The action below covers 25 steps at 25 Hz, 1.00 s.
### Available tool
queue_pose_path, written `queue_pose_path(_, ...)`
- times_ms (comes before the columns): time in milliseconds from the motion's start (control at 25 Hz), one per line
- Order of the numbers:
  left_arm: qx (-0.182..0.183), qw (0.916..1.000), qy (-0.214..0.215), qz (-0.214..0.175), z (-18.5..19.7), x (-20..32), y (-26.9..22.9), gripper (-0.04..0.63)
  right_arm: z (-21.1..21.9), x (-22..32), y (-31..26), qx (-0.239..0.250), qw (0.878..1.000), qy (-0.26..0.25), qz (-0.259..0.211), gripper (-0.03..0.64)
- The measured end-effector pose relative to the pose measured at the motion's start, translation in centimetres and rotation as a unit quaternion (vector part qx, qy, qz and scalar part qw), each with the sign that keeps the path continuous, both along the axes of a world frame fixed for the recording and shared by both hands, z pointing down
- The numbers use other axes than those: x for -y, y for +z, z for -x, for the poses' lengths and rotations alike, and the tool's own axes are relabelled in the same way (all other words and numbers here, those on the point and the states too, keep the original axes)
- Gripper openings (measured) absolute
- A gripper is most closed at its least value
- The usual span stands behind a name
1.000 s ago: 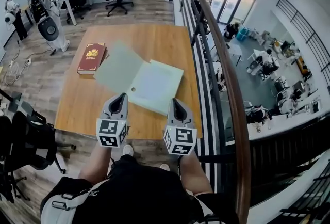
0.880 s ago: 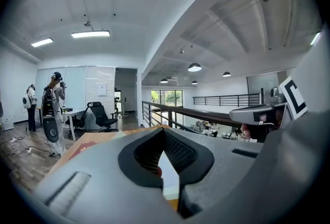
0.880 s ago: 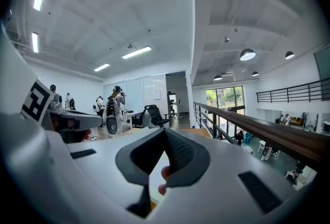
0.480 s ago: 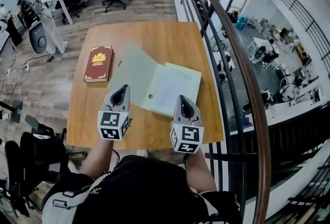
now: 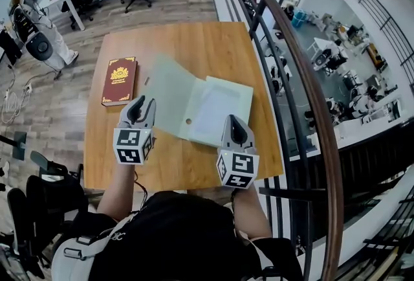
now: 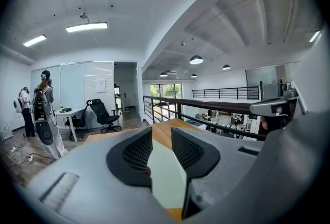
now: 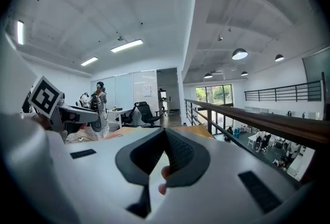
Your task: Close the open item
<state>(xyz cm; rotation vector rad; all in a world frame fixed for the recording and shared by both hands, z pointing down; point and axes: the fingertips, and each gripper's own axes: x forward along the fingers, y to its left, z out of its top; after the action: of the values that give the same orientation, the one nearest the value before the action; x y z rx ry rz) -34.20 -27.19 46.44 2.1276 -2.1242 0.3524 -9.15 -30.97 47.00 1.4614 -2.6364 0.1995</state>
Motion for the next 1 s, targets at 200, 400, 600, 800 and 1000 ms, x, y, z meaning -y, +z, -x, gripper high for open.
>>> queue_pose_path(200, 0.004, 0.9991, -0.021, 0.038, 3.5, 1.1, 2.0, 0.132, -0.3, 0.2, 0.7, 0.007, 1.000, 0.010, 0.010, -0.003)
queue_pose_path(400, -0.019, 0.9961, -0.033, 0.080, 7.2, 2.0, 4.4, 0.137, -0.7, -0.2, 1.7, 0.010, 0.999, 0.020, 0.024, -0.003)
queue_pose_path(600, -0.019, 0.9897, 0.003, 0.142, 8.5, 3.2, 7.4, 0.137, -2.0, -0.9, 2.1, 0.004, 0.999, 0.038, 0.029, -0.003)
queue_pose_path(800, -0.034, 0.9765, 0.028, 0.211, 9.8, 4.0, 11.4, 0.137, -3.1, -1.5, 2.7, -0.006, 0.998, 0.056, 0.033, -0.003)
queue_pose_path(1000, -0.099, 0.9608, 0.027, 0.257, 11.6, 4.8, 14.1, 0.137, -3.6, -1.9, 3.1, -0.014, 0.997, 0.071, 0.035, -0.003)
